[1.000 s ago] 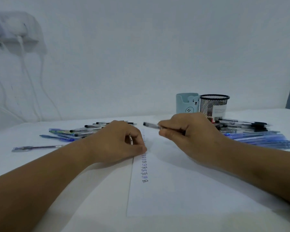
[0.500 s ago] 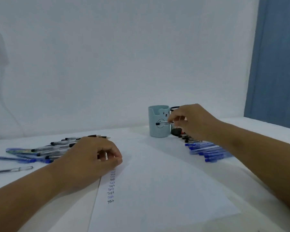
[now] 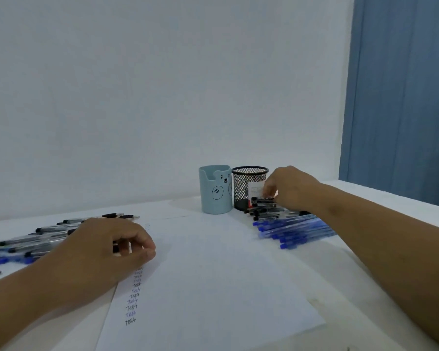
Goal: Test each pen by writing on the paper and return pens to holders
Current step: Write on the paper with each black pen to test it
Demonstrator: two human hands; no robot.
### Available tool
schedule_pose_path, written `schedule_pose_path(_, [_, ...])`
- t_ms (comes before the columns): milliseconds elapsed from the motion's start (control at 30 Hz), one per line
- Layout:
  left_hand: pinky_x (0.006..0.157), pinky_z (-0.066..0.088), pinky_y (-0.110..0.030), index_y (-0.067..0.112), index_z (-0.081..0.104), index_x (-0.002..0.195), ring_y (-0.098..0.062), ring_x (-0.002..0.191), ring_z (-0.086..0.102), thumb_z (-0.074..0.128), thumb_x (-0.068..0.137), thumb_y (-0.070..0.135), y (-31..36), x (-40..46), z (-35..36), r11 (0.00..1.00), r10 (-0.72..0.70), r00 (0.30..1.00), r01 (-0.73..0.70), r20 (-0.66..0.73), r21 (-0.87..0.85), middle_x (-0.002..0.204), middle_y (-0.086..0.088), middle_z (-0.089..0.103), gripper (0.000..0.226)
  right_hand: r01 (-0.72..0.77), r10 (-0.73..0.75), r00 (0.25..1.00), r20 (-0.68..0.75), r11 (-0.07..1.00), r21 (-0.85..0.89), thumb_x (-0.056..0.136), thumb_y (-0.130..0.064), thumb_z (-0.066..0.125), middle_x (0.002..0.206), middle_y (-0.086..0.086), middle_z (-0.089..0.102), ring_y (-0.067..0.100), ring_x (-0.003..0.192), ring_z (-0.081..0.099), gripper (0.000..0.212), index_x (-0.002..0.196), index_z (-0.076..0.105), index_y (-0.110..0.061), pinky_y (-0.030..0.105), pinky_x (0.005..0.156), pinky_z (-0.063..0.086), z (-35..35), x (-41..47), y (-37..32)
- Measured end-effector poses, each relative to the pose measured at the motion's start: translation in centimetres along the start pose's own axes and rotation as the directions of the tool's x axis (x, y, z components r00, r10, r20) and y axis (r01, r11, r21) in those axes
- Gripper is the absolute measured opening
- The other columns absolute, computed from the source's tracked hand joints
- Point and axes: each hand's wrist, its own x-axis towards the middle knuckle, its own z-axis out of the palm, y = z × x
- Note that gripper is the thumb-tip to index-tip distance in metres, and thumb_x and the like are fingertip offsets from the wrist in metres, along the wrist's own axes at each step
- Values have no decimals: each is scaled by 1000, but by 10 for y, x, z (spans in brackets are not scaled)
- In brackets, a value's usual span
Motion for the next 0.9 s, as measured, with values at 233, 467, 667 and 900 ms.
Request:
schedule_pose_path(233, [55,40,-10,41,75,76,-6,64,56,80,82,18,-2,2,-2,1000,-6,1000,6,-14,-21,69,15,67,25,-9,9,1000,18,1000,-7,83,6,54,121,-1,69,24,106,65,50,122,70,-23,38,87,57,-4,-4,-11])
schedule_pose_path(467, [55,40,-9,38,77,78,-6,64,56,80,82,20,-2,4,-10,1000,-17,1000,16,-24,-16,69,12,67,19,88,-90,995,-47,995,-39,87,-7,57,120,0,66,27,106,63,38,117,70,-26,36,89,54,-9,-18,-52])
schedule_pose_path(667, [66,46,-13,43,75,78,-5,80,63,78,82,12,-17,9,-36,994,-51,999,50,13,98,83,20,72,31,420,-402,906,-136,895,151,96,-30,55,111,-15,68,6,93,53,25,118,69,-32,26,84,47,8,-52,-126])
schedule_pose_path(900, [53,49,-16,34,76,73,-11,59,62,63,82,5,-59,4,-102,876,-380,925,354,18,328,76,20,68,33,672,-664,739,-116,713,199,99,-46,51,114,-21,64,-3,93,45,27,120,65,-35,22,89,42,28,-74,-175])
